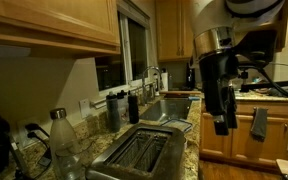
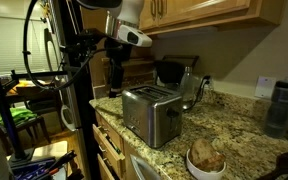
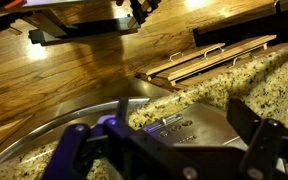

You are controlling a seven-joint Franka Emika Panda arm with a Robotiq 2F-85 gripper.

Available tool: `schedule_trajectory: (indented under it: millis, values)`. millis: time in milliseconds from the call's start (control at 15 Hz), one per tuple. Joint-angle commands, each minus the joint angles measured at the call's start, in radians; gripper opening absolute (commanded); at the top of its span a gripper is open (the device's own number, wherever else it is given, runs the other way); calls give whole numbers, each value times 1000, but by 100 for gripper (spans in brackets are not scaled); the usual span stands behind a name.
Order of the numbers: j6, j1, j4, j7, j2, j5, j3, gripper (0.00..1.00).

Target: Place one slice of bread in each of the toaster slots

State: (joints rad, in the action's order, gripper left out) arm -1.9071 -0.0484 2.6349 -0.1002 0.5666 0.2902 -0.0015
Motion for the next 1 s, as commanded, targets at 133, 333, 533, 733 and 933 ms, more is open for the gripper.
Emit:
schedule_trajectory:
  millis: [133, 333, 533, 733, 933]
  values:
    - [-31, 22, -2, -14, 4, -6, 18, 100]
    - [-51, 35, -10, -25, 2, -12, 17, 100]
    - [-65, 59, -21, -48, -5, -34, 19, 100]
    - [-79, 93, -31, -88, -9, -65, 20, 100]
    - [-104, 127, -32, -125, -10, -104, 20, 100]
